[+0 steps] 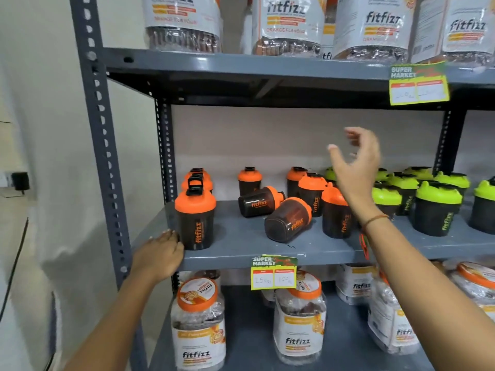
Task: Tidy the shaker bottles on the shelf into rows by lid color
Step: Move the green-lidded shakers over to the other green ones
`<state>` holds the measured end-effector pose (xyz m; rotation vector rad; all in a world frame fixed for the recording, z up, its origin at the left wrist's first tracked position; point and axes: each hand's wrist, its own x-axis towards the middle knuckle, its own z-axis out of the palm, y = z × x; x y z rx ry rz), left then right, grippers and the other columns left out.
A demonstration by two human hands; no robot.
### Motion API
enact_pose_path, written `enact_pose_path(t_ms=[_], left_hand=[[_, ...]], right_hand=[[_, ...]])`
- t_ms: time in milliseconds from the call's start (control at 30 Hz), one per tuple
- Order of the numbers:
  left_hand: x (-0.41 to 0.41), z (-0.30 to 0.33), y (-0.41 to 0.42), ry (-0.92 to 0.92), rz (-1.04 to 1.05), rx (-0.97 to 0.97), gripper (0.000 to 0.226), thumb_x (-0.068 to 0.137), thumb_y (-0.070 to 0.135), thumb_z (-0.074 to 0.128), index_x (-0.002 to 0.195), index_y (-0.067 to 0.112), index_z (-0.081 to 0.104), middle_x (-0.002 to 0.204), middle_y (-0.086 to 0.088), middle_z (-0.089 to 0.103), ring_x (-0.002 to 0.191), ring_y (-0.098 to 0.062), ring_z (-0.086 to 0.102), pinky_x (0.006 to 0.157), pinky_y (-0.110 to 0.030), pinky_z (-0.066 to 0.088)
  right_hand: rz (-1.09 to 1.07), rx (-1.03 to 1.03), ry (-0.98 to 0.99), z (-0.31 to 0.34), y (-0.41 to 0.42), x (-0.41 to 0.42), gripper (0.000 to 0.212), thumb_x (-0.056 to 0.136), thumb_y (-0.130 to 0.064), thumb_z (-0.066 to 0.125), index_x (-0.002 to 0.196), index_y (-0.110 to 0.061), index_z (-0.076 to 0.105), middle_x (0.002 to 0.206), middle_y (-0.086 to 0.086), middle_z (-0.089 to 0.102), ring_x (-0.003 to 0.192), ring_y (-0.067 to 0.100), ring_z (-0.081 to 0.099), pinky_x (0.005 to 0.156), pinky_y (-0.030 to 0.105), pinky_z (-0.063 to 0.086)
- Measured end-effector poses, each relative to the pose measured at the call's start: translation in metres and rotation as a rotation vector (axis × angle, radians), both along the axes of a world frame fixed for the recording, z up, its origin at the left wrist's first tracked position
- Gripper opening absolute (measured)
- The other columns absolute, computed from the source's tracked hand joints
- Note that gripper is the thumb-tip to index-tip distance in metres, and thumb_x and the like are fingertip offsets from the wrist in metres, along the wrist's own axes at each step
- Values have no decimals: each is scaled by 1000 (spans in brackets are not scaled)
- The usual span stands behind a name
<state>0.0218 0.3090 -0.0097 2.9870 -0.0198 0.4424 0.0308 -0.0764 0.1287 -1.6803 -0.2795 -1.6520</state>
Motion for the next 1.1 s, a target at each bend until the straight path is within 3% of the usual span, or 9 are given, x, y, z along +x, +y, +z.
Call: enact_pose_path(t_ms=[100, 267, 400, 467, 633, 867, 967, 1100], left_hand=[[0, 0, 0, -17, 9, -17, 54, 100, 35, 19, 149, 16, 32, 157, -10, 31, 143, -21, 31, 118, -39, 23], [0, -2, 0, -38, 13, -25, 55, 101, 35, 19, 150, 12, 31, 158, -9, 29, 144, -20, 31, 118, -38, 23], [2, -4, 1, -48, 1, -16, 55, 102, 34, 18, 151, 11, 27, 158, -10, 28, 144, -21, 29, 119, -39, 22], [2, -5, 0, -56, 2, -16, 54, 102, 34, 18, 151, 12, 26, 158, -9, 27, 145, -20, 28, 120, -39, 20], [3, -8, 1, -88, 22, 10, 53, 103, 36, 18, 151, 16, 27, 158, -6, 28, 145, -18, 28, 120, -36, 17], [3, -9, 0, -108, 41, 15, 53, 102, 36, 19, 151, 17, 28, 158, -4, 29, 144, -17, 30, 119, -34, 18], [2, -8, 0, -105, 36, 10, 53, 102, 35, 19, 151, 15, 28, 158, -5, 29, 144, -17, 29, 120, -34, 18], [0, -7, -1, -106, 24, -5, 53, 102, 34, 19, 151, 14, 28, 158, -6, 28, 145, -17, 28, 120, -34, 17]], right_hand=[[60, -421, 247, 21, 48, 25, 33, 82, -22, 72, 114, -14, 66, 111, 6, 65, 105, 21, 59, 97, 42, 47], [-75, -978, 836, 21, 99, 76, 56, 81, -27, 73, 135, -24, 55, 133, 7, 61, 123, 29, 56, 99, 44, 48], [-207, -1248, 1061, 8, 110, 111, 75, 74, -31, 82, 141, -27, 48, 135, 3, 58, 123, 29, 56, 87, 36, 45], [-224, -1343, 1142, 5, 114, 123, 83, 67, -34, 88, 141, -26, 49, 135, 2, 59, 123, 28, 56, 89, 37, 45], [-279, -1496, 1191, -3, 124, 143, 99, 60, -40, 91, 145, -26, 41, 136, 2, 58, 126, 29, 54, 95, 41, 46], [-268, -1627, 1094, -12, 129, 157, 98, 57, -38, 90, 142, -29, 42, 127, 1, 61, 116, 29, 59, 95, 46, 49], [-363, -1719, 955, -6, 129, 155, 84, 61, -40, 83, 137, -37, 47, 120, -2, 59, 112, 28, 59, 90, 44, 50], [-594, -1894, 818, 5, 135, 144, 81, 70, -29, 81, 142, -42, 46, 136, -3, 50, 127, 27, 48, 98, 45, 46]])
